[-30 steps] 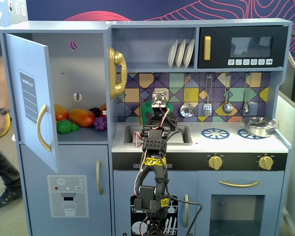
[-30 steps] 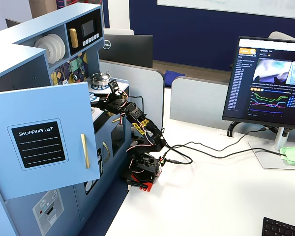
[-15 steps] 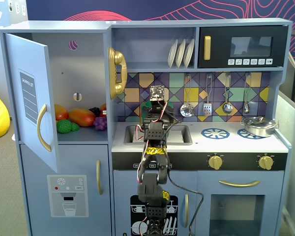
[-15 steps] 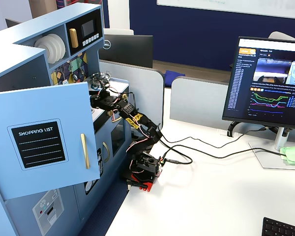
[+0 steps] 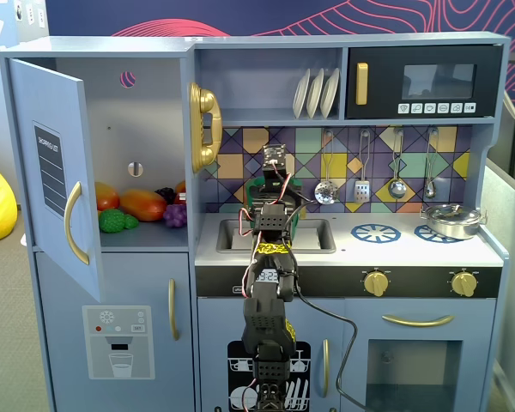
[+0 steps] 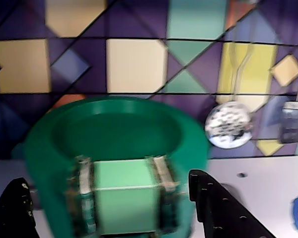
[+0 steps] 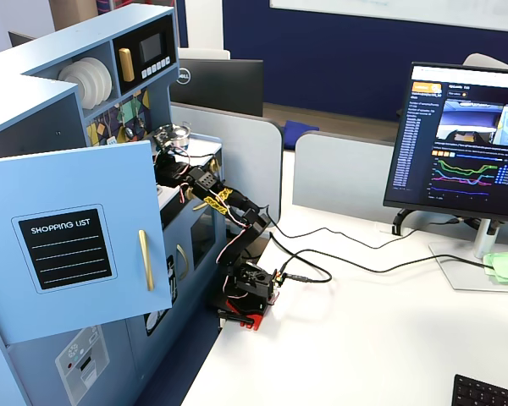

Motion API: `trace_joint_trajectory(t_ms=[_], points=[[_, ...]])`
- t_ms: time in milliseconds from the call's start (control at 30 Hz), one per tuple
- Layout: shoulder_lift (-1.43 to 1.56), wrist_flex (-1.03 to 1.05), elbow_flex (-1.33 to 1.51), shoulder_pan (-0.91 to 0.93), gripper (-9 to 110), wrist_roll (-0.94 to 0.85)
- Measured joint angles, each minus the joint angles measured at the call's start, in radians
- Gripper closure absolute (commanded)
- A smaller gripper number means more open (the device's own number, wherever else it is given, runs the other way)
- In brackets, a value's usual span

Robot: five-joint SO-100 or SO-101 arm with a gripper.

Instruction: Take off the lid from the green recipient and place it on the counter

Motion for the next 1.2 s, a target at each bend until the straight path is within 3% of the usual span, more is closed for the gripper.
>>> trace_joint_trajectory(t_ms=[167, 367, 867, 1200], points=[[-0.032, 0.0, -0.02, 0.002, 76, -0.005], [-0.052, 0.0, -0.043, -0.023, 101, -0.025], [-0.055, -0.011, -0.164, -0.046, 101, -0.069], [-0.055, -0.011, -0.244, 0.264, 101, -0.077]])
